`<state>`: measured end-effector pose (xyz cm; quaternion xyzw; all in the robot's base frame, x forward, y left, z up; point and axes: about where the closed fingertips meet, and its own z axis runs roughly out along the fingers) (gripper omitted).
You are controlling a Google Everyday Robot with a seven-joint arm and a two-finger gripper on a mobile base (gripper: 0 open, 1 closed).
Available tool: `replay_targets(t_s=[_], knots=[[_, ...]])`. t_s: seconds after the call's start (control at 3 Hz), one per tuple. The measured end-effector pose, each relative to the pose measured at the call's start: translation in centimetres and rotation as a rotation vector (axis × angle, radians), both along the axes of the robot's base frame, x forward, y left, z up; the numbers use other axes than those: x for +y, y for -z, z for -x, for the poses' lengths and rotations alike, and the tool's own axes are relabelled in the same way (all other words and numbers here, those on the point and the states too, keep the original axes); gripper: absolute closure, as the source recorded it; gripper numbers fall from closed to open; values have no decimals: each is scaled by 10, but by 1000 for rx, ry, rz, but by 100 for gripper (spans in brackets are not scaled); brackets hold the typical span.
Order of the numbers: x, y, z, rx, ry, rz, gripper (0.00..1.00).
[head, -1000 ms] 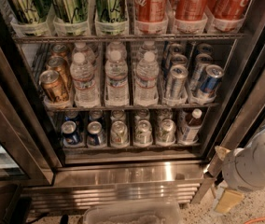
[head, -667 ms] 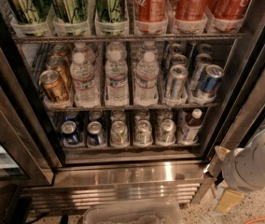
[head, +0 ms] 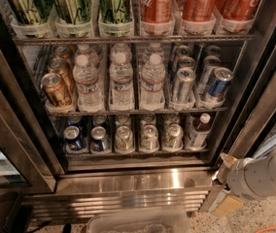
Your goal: Pick blue plastic bottle from bottom shelf of fridge
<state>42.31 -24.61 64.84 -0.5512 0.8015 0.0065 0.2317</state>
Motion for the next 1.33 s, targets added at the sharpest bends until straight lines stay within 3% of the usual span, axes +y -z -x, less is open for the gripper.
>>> replay_targets(t_s=[0.67, 1.33], knots=[[13, 2, -16, -82, 114, -157, 0], [13, 4, -18, -97, 137, -190, 0]])
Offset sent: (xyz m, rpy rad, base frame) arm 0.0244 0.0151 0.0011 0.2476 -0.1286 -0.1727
